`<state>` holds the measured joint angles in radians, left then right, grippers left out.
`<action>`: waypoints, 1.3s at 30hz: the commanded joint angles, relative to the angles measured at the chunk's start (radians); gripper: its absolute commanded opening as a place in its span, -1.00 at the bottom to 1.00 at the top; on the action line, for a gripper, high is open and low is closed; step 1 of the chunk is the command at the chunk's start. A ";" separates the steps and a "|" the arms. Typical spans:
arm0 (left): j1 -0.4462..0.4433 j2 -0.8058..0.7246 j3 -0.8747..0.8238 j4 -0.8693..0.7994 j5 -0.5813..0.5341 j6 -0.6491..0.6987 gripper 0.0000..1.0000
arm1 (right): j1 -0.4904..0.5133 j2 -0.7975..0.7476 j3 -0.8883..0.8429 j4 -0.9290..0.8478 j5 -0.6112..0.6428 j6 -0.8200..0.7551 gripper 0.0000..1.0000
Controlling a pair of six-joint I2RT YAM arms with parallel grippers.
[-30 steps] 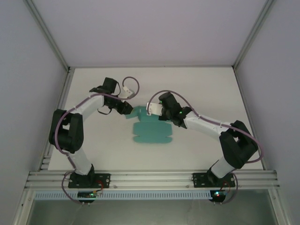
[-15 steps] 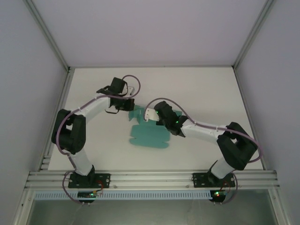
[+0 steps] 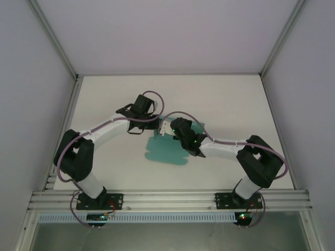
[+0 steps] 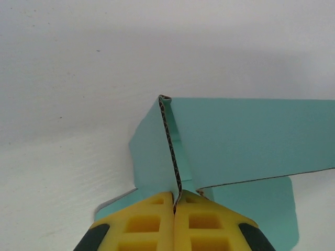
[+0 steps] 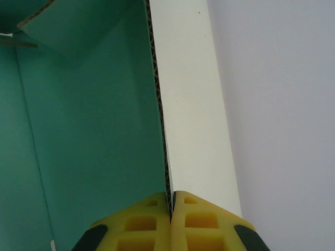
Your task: Assemble paper box
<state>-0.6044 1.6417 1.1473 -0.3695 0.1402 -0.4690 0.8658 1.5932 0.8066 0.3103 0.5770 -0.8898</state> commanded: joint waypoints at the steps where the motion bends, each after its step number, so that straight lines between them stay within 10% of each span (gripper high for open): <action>1: -0.034 -0.024 -0.038 0.155 0.062 -0.017 -0.72 | 0.024 -0.018 -0.047 0.169 -0.115 -0.018 -1.00; 10: -0.033 -0.089 -0.165 0.245 0.047 0.000 -0.59 | -0.007 -0.026 -0.099 0.213 -0.191 -0.216 -1.00; 17: 0.002 -0.271 -0.249 0.149 -0.065 -0.012 0.09 | -0.005 -0.067 -0.117 0.204 -0.236 -0.288 -1.00; 21: 0.049 -0.418 -0.297 0.088 -0.099 -0.026 0.98 | -0.001 -0.032 -0.116 0.229 -0.251 -0.327 -1.00; 31: 0.359 -0.441 -0.356 0.034 -0.101 -0.099 0.99 | -0.031 0.110 -0.132 0.533 -0.284 -0.499 -1.00; 39: 0.387 -0.212 -0.351 0.217 0.014 -0.020 0.99 | -0.060 0.200 -0.117 0.709 -0.270 -0.600 -1.00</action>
<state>-0.2176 1.3903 0.7895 -0.2314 0.0902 -0.5247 0.8177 1.7706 0.6758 0.9459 0.3058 -1.4345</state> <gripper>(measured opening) 0.995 0.053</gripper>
